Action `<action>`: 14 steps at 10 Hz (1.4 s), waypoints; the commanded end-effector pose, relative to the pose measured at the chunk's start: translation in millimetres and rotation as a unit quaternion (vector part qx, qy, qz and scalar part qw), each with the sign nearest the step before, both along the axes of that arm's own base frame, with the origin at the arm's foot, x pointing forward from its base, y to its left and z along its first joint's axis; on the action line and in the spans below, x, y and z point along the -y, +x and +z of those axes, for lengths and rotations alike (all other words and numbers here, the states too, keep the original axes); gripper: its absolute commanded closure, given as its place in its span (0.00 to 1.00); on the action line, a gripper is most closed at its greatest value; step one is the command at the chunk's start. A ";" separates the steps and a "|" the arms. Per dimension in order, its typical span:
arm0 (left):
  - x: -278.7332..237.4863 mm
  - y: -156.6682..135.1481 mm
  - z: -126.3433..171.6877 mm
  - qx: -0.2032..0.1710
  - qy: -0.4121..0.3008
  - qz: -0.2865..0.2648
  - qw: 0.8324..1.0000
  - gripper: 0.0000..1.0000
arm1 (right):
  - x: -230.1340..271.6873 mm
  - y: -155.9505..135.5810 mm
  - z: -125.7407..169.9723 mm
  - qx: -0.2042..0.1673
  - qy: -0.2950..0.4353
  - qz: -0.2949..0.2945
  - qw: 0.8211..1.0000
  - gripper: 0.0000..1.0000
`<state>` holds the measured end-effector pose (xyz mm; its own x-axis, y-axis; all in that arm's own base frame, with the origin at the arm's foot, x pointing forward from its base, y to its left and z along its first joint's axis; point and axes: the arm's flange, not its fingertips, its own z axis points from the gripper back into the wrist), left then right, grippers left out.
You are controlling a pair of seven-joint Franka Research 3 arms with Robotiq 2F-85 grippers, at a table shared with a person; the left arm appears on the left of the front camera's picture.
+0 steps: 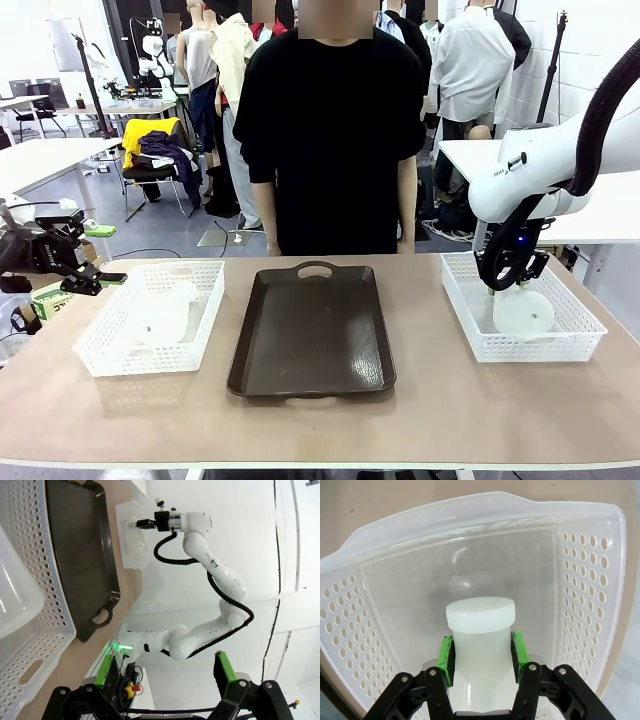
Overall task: Prepare the laboratory tools.
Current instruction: While moving the picked Big flask to the Handle tray indicated by the person, stop as directed by the person.
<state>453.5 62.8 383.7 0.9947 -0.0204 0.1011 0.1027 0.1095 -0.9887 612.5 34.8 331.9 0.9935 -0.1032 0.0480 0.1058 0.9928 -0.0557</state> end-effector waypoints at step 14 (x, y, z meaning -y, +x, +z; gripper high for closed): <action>-1.2 -0.5 1.6 0.001 -0.002 0.000 1.000 0.00 | 8.4 -17.2 73.6 0.034 0.006 -0.004 0.999 1.00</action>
